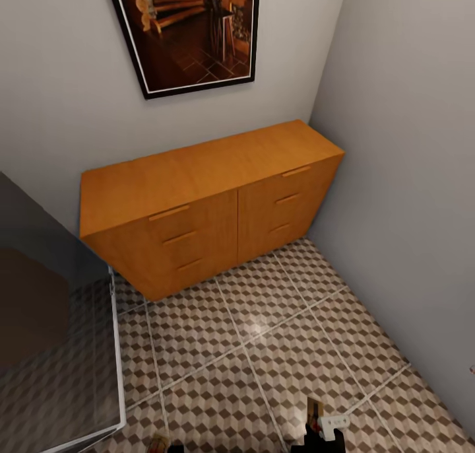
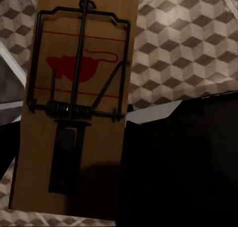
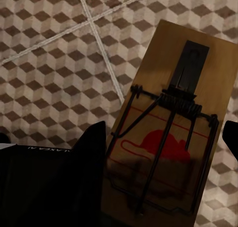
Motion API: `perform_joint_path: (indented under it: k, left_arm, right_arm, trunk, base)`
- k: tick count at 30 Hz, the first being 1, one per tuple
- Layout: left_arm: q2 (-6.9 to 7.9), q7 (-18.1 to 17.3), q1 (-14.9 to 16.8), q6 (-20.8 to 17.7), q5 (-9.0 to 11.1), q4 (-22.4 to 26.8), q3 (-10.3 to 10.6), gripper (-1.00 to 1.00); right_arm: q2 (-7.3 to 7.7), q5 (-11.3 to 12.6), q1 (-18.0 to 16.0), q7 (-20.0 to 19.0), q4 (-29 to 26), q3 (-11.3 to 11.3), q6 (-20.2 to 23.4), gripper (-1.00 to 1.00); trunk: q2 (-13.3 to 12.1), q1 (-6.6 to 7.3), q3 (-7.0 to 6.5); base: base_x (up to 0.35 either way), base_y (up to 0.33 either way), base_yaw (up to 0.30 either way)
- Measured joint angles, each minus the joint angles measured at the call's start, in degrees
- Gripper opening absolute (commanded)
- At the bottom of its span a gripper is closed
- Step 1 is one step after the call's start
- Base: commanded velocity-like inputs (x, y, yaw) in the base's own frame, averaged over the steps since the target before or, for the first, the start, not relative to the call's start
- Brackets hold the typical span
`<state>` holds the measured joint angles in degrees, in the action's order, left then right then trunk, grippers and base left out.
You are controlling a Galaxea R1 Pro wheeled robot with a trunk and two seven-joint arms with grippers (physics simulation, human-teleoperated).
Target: Take the four mousetraps from the cabinet in the bathroom and place them on the bathroom floor. Make sure all four end up on the same floor surface, and ensure that at least two of them are either under or directly next to the same bathroom sink.
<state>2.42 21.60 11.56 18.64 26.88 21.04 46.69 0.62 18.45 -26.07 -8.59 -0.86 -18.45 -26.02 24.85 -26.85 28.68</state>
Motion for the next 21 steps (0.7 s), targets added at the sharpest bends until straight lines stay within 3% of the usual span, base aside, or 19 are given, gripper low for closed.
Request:
perform_joint_path:
  k: [12, 21]
  left_arm:
    - [-0.08, -0.1, 0.0, 0.3, 0.1, -2.6, 0.0, -1.0]
    - [-1.24, -0.2, 0.0, 2.0, 0.1, -5.1, 0.0, -1.0]
  right_arm:
    - [0.07, 0.0, 0.0, 0.1, 0.0, 0.0, 0.1, -1.0]
    - [0.08, 0.0, 0.0, 0.3, 0.0, 0.0, 0.1, -1.0]
  trunk:
    - [0.0, 0.0, -1.08]
    - [0.0, 0.0, -1.89]
  base:
    - [0.0, 0.0, 0.0]
    - [0.0, 0.0, 0.0]
